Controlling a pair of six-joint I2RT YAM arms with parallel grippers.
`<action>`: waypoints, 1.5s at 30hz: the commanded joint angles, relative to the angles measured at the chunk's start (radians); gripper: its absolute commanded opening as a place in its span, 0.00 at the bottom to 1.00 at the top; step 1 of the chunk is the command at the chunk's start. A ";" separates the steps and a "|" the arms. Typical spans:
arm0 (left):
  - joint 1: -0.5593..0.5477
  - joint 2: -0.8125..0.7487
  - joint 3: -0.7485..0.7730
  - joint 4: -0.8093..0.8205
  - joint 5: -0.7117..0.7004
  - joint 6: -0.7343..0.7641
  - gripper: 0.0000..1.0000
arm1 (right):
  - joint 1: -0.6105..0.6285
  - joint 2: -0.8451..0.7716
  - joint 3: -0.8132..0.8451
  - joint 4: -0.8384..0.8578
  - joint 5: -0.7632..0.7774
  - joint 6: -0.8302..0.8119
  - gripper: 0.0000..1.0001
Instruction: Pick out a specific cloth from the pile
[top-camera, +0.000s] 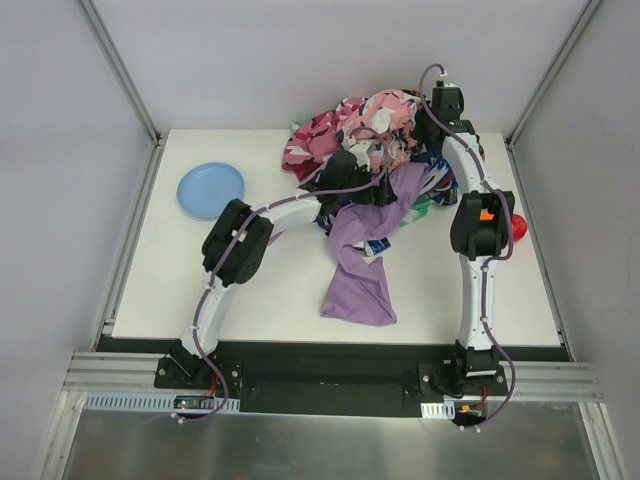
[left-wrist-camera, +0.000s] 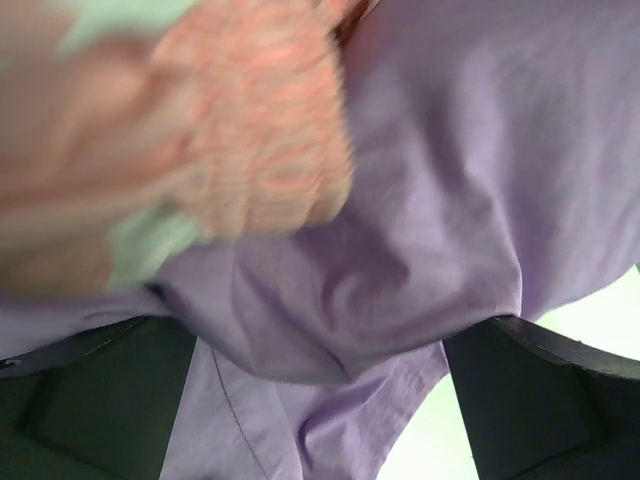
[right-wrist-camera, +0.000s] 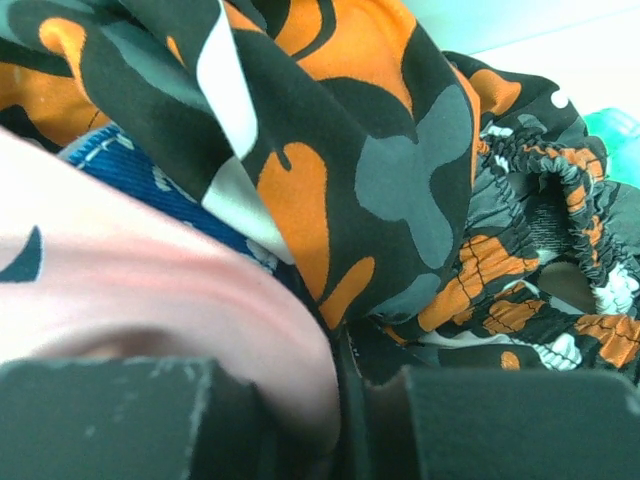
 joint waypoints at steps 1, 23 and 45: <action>-0.036 0.096 0.166 0.144 -0.034 -0.025 0.99 | 0.039 0.051 -0.073 -0.126 -0.137 0.043 0.13; -0.037 -0.252 0.100 0.030 -0.234 0.194 0.00 | 0.020 0.007 -0.183 -0.131 -0.041 -0.028 0.14; -0.039 -0.942 0.436 -0.203 -0.589 0.780 0.00 | -0.067 -0.006 -0.176 -0.125 -0.079 0.026 0.17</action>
